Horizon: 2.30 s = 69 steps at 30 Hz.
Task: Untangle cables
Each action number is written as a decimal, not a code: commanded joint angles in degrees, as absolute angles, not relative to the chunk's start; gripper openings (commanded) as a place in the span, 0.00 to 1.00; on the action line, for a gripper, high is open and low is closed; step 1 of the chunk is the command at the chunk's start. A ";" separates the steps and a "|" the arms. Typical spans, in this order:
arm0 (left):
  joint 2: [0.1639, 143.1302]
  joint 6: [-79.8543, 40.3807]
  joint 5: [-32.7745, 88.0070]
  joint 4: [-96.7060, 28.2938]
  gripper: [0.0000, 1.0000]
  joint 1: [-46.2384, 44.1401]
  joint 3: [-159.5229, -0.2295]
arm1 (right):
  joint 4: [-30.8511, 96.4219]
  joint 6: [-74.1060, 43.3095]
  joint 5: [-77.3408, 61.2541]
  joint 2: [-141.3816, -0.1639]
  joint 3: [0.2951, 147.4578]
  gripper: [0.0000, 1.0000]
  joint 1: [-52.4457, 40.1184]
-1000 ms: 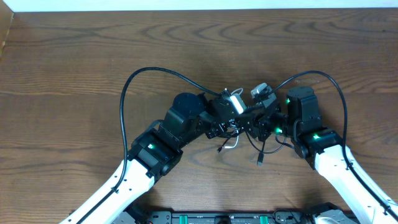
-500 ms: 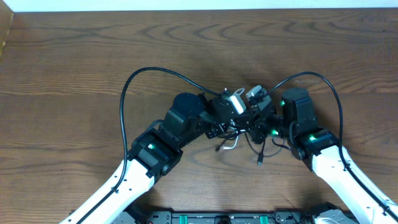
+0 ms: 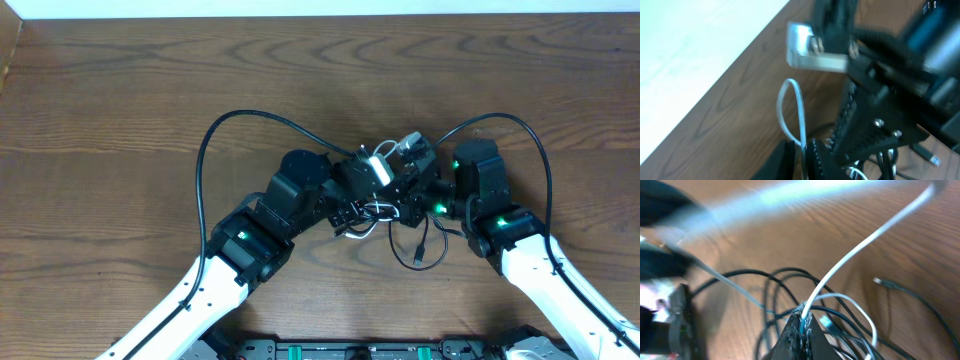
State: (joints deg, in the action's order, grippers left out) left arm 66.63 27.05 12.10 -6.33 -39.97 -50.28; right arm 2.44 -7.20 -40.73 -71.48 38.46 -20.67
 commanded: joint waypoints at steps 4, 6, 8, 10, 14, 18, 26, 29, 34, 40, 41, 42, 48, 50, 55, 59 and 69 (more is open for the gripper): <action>65.84 26.87 12.40 -7.70 0.38 -40.05 -51.22 | -2.59 -13.52 -51.31 -71.13 38.46 0.01 -20.62; 65.84 26.87 12.40 -7.97 0.47 -40.05 -51.22 | -4.19 -15.00 -51.64 -71.13 38.46 0.01 -20.05; 65.84 26.83 12.43 -8.29 0.55 -40.05 -51.22 | -5.41 -16.14 -51.66 -71.13 38.46 0.01 -19.49; 65.84 26.63 12.43 -8.91 0.63 -40.05 -51.22 | -7.38 -18.09 -51.86 -71.13 38.46 0.01 -18.92; 65.84 24.45 12.47 -10.17 0.79 -40.05 -51.22 | -12.19 -20.60 -54.26 -71.13 38.46 0.01 -18.28; 65.87 21.47 13.45 -10.94 0.89 -40.05 -51.22 | -16.25 -22.55 -54.63 -71.13 38.46 0.01 -18.00; 67.46 21.47 15.00 -14.68 0.90 -40.05 -51.22 | -19.68 -24.95 -54.65 -71.13 38.46 0.01 -17.56; 68.51 21.45 15.00 -15.49 0.90 -40.05 -51.22 | -21.28 -27.27 -54.81 -71.13 38.46 0.01 -16.86; 69.63 21.47 15.00 -15.86 0.91 -40.05 -51.22 | -26.24 -30.41 -58.65 -71.13 38.46 0.01 -15.49; 71.16 21.47 14.98 -15.81 0.91 -40.05 -51.22 | -31.38 -33.23 -64.14 -71.13 38.46 0.01 -14.83; 71.35 21.50 14.98 -15.79 0.91 -40.05 -51.22 | -31.38 -33.21 -64.93 -71.13 38.46 0.01 -14.81; 71.44 21.47 14.98 -15.79 0.91 -40.05 -51.22 | -31.33 -33.21 -65.36 -71.13 38.46 0.01 -14.81; 71.48 21.47 14.98 -15.79 0.91 -40.05 -51.22 | -33.87 -36.62 -66.61 -71.13 38.46 0.01 -14.31; 71.48 21.47 14.98 -15.81 0.91 -40.05 -51.22 | -35.86 -38.39 -66.59 -71.13 38.46 0.01 -13.78; 71.48 21.50 14.98 -15.84 0.91 -40.05 -51.22 | -40.95 -42.94 -66.57 -71.13 38.46 0.01 -11.99; 71.48 21.50 15.00 -15.46 0.91 -40.05 -51.22 | -41.63 -42.87 -66.15 -71.16 38.46 0.01 -10.46; 71.31 21.47 16.82 -10.59 0.91 -40.05 -51.22 | -15.70 -33.76 -51.90 -71.16 38.46 0.01 -8.27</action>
